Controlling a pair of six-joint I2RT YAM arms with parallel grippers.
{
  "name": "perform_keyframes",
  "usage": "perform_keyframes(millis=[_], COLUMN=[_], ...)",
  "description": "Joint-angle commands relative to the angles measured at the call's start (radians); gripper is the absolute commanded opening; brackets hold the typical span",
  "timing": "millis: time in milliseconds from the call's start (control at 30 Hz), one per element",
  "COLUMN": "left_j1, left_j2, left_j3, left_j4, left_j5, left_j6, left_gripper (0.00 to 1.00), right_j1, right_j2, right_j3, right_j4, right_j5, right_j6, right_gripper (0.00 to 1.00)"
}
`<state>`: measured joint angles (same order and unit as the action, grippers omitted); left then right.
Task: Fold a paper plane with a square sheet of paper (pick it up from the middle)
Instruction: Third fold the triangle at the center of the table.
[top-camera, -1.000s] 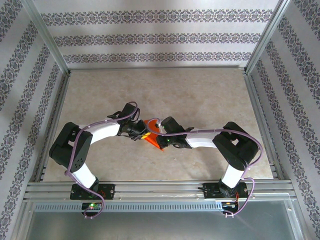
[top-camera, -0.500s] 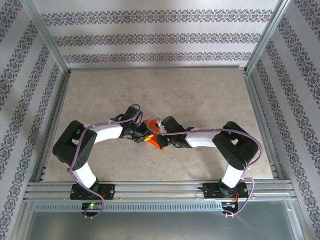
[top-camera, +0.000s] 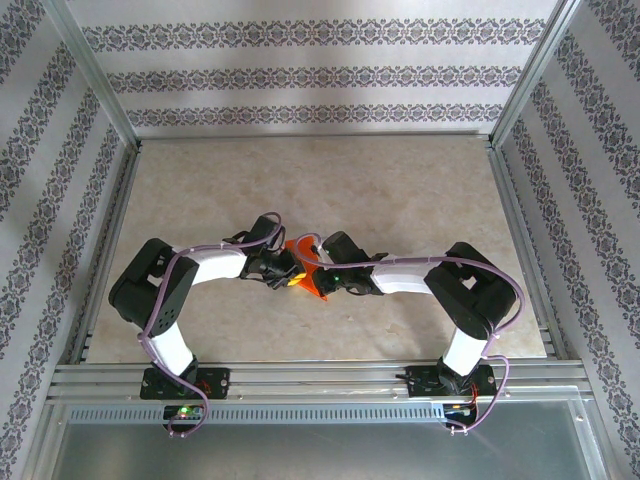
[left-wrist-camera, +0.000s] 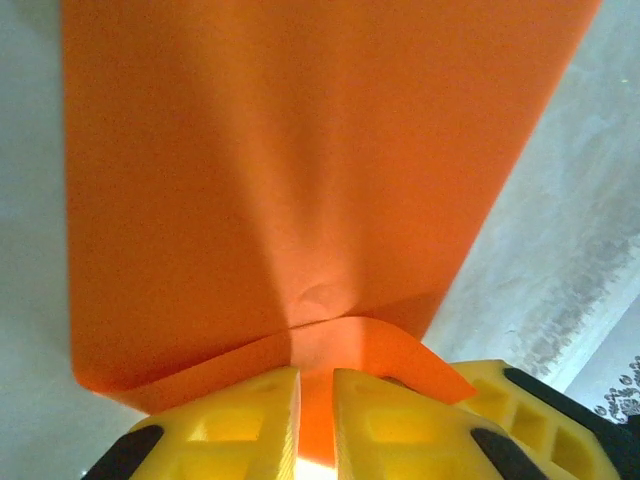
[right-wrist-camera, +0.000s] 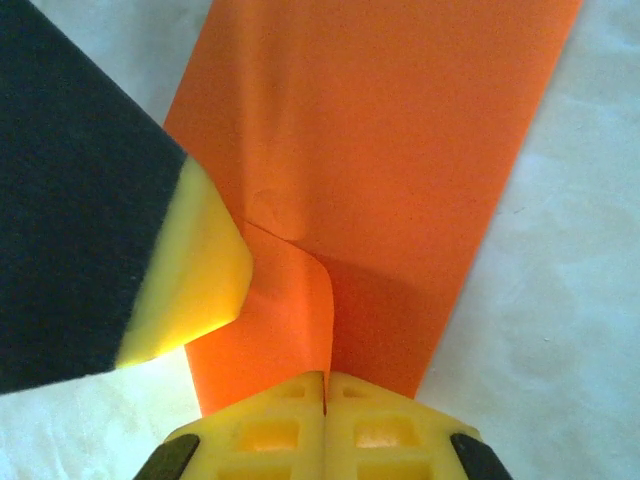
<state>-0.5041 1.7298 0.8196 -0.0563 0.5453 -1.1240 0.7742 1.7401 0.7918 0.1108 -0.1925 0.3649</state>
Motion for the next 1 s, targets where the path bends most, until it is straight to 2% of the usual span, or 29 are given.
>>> perform_keyframes(millis=[0, 467, 867, 967], left_j1=[-0.012, -0.012, -0.011, -0.011], left_j2=[0.017, 0.037, 0.066, 0.071], left_j3=[-0.013, -0.01, -0.006, -0.005], left_j4=[0.016, -0.065, -0.099, -0.102], left_j5=[-0.011, -0.047, -0.066, -0.066], left_j6=[0.006, 0.025, 0.021, 0.017], left_gripper=[0.16, 0.16, 0.14, 0.14], right_j1=[-0.008, -0.014, -0.067, -0.076], right_j2=[0.039, 0.017, -0.125, -0.166], right_j3=[0.004, 0.018, 0.001, -0.013], right_j4=[-0.063, -0.066, -0.069, -0.08], right_j5=[0.01, -0.004, -0.063, -0.072], right_j6=[0.009, 0.034, 0.138, 0.165], right_gripper=[0.04, 0.08, 0.26, 0.27])
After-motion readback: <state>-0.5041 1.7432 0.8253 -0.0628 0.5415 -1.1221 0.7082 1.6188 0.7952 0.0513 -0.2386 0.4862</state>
